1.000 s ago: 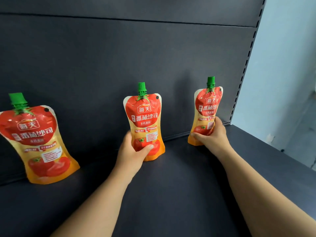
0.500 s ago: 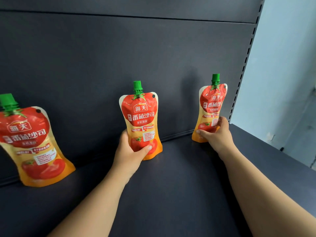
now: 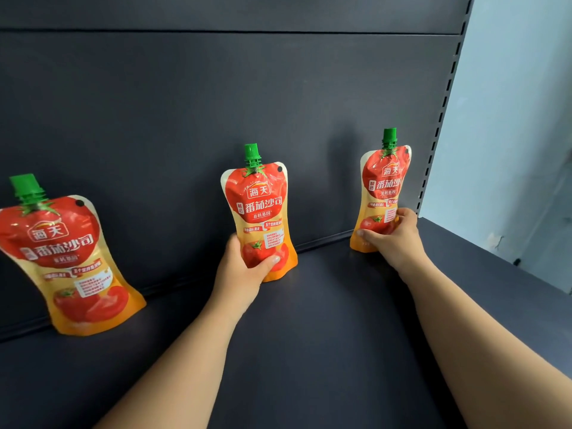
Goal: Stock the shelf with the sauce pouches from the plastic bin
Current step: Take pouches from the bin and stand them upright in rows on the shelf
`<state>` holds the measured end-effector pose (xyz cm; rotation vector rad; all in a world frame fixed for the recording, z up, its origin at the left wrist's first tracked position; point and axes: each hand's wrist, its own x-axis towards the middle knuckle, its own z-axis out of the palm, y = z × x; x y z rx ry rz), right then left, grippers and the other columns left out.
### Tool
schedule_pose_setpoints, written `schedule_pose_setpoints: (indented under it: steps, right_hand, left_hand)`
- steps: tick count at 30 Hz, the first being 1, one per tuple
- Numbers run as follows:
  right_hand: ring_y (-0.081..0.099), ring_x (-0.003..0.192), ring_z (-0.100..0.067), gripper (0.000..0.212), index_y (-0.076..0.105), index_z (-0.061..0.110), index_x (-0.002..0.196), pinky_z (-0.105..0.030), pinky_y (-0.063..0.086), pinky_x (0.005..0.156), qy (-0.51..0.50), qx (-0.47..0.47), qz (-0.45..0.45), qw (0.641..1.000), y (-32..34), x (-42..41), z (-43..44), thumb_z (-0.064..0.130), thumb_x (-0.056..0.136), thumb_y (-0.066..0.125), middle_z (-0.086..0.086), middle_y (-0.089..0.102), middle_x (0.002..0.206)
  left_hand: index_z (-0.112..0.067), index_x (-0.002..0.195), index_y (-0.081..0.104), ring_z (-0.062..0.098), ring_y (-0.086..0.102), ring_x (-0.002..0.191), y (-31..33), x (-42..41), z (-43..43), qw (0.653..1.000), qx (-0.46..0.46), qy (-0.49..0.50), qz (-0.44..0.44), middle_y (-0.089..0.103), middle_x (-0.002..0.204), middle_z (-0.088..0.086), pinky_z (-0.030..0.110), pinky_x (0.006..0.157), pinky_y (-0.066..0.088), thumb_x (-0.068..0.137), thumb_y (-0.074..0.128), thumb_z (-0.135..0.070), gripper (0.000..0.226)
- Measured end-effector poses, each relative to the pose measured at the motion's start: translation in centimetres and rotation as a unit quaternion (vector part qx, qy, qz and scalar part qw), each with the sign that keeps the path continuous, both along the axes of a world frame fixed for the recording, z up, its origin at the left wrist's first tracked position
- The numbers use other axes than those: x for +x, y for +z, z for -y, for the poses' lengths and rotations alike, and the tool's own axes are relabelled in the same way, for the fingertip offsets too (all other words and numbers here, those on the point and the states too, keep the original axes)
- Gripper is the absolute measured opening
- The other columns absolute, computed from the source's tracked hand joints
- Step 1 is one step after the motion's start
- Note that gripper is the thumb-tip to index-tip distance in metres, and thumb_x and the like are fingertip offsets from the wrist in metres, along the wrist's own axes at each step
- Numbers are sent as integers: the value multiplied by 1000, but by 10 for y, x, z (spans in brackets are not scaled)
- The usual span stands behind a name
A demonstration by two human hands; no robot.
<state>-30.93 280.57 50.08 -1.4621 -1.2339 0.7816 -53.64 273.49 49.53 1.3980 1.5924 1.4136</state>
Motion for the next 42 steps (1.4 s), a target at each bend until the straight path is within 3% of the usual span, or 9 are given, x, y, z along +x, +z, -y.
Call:
schedule_pose_setpoints:
  steps: [4,9,15,18,23,32,36,39,42]
  right_hand:
    - [50,107,-18,72,34,9,131,-29,42,85,-10,11,8,1000,1,-1,1,18,73,77,-8,49,129]
    - [53,111,-22,65,42,9,126,-31,43,86,-22,22,40,999,0,-1,5,20,72,77,-8,52,127]
    - [53,116,-24,55,42,11,131,-28,38,85,-15,4,50,999,1,1,41,27,84,65,-6,54,129]
    - [53,115,-24,46,49,12,128,-27,37,85,11,-4,86,996,0,1,70,32,88,58,-6,58,126]
    - [54,94,-16,25,65,11,101,-22,34,78,78,21,139,987,5,-4,148,31,88,59,-2,64,100]
    - [54,72,7,8,61,26,78,-5,35,64,118,82,179,973,-11,5,332,28,85,64,18,59,75]
    - [55,85,-5,6,66,23,85,-14,36,75,119,29,209,970,-39,19,395,29,84,64,12,63,86]
    - [60,89,-16,19,69,16,96,-27,47,79,120,-55,237,963,-64,37,438,31,86,62,4,66,91]
    - [62,99,-21,24,68,11,103,-28,44,85,128,-123,272,946,-101,58,472,28,89,58,-5,69,105]
  left_hand:
    - [-29,107,41,-4,50,84,-3,-2,-3,1000,-7,-6,12,51,93,-21,12,67,39,77,71,-17,44]
    - [-24,116,45,3,54,89,-2,-1,-1,999,-6,25,25,56,99,-14,16,67,42,75,74,-20,51]
    - [-15,133,41,18,46,122,2,1,37,992,-7,122,-16,48,134,4,25,90,36,81,67,-27,59]
    - [-13,123,53,15,50,113,3,5,78,992,-9,125,-25,56,122,2,23,88,36,85,61,-26,41]
    - [-21,93,62,7,54,93,7,17,163,995,-17,79,-65,58,90,-13,10,67,38,88,57,-23,7]
    - [-28,80,61,-3,57,83,-3,41,314,995,32,-16,-93,62,84,-19,-1,67,38,88,56,-21,11]
    - [-27,81,63,-8,56,86,-42,53,372,993,29,-61,-99,63,86,-19,-2,74,36,88,56,-19,13]
    - [-23,84,63,0,56,84,-83,64,413,992,-61,-74,-82,62,85,-16,6,71,39,89,55,-22,10]
    - [-21,83,63,8,58,82,-127,74,443,982,-146,-84,-87,62,81,-13,16,71,43,89,55,-23,10]
